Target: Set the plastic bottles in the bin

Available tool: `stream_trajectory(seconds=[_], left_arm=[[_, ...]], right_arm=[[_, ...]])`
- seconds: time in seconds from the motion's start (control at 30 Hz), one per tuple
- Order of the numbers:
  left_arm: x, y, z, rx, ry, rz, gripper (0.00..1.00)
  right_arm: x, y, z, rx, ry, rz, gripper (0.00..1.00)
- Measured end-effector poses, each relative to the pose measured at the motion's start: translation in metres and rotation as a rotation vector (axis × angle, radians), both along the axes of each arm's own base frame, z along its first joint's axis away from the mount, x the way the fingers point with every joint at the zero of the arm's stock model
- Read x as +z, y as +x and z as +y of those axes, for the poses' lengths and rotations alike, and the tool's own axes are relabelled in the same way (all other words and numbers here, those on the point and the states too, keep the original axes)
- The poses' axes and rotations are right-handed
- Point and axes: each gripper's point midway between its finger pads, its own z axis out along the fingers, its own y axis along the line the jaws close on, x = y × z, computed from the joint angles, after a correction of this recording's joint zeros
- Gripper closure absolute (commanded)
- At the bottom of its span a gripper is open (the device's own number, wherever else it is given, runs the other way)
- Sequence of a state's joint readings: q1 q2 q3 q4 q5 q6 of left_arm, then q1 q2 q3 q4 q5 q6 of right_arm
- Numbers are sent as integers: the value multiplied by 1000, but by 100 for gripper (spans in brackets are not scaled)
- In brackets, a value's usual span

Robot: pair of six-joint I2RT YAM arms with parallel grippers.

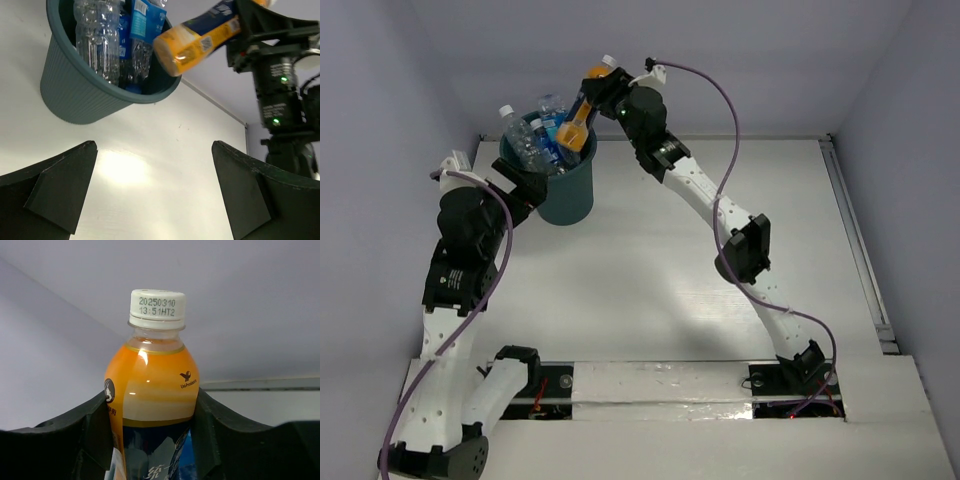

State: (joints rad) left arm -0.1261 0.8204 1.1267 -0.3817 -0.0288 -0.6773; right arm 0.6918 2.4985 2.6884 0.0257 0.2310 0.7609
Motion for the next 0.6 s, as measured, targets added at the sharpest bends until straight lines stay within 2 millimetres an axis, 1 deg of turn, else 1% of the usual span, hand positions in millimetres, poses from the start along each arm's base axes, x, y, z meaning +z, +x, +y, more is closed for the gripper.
stream_trajectory(seconds=[0.07,0.17,0.2,0.23,0.27,0.3,0.4,0.43,0.5,0.53,0.6], left_arm=[[-2,-8,0,-4,-2,7,1],[0,-15,-1,-12,-3,3,1],[-1,-15,-2,-16,-3,5,1],[-1,-16,-3,-19,-3,5,1],[-1,-16,-4,-23,-4,6,1],[-1,-16,-5,-28,-5,7,1],[0,-17,-9,-48,-9,11,1],[0,-16,-10,-53,-10,14,1],[3,-16,-13,-63,-16,13,1],[4,-16,-13,-66,-19,11,1],[12,-17,-14,-70,-24,-3,1]], right_arm=[[-15,1,8,-17,-38,2,38],[-35,-9,28,-13,-110,1,32],[-42,-15,36,-2,-137,0,25],[-46,-17,40,2,-154,-4,22],[-50,-26,50,18,-173,-7,19],[-53,-29,55,25,-189,-9,13],[-59,-41,67,46,-235,-20,4],[-62,-44,69,50,-251,-21,2],[-63,-47,66,49,-287,-15,0],[-61,-49,63,46,-300,-16,0],[-50,-52,52,35,-320,-16,0]])
